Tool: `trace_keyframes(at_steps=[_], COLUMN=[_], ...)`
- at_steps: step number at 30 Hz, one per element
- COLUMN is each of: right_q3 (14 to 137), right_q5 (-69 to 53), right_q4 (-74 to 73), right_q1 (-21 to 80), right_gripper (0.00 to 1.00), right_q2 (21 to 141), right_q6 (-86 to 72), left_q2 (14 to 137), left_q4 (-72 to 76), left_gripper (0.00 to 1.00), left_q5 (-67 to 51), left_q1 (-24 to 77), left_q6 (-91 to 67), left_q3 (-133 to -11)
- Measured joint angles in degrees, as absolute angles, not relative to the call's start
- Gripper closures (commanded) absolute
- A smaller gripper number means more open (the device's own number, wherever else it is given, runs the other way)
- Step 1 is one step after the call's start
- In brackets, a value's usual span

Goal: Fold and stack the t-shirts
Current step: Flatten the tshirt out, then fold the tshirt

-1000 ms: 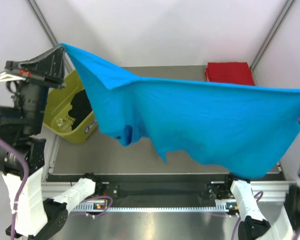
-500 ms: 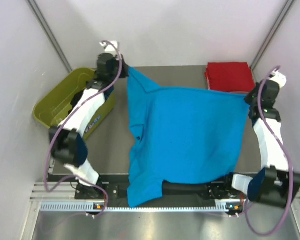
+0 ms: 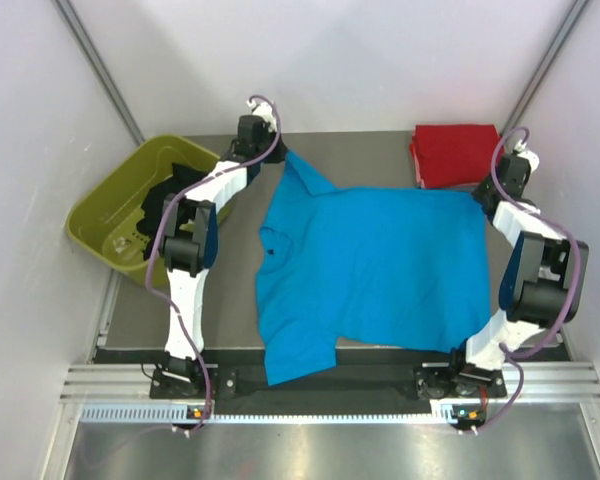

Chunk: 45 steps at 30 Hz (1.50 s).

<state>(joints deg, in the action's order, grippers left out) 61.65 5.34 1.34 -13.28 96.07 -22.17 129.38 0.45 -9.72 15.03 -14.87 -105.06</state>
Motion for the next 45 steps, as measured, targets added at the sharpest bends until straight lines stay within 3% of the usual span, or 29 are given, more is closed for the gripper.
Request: trace_keyframes(at_steps=[17, 25, 45], right_q3=[70.76, 73.58, 67.88], right_q5=[3.33, 3.38, 3.40], right_q4=[2.28, 0.80, -10.24], right_q1=[-13.65, -13.93, -16.12], right_gripper=[1.00, 1.00, 1.00], right_q2=[102.91, 104.33, 98.72], right_q6=[-22.57, -22.04, -22.31], left_q2=[145.53, 147.74, 123.96], left_q4=[2.94, 1.50, -25.50], left_gripper=[1.00, 1.00, 1.00], left_q5=[-11.92, -11.79, -12.64], left_q1=[14.85, 14.28, 12.16], left_q6=[-15.14, -15.97, -27.92], left_q3=[-127.81, -129.95, -119.31])
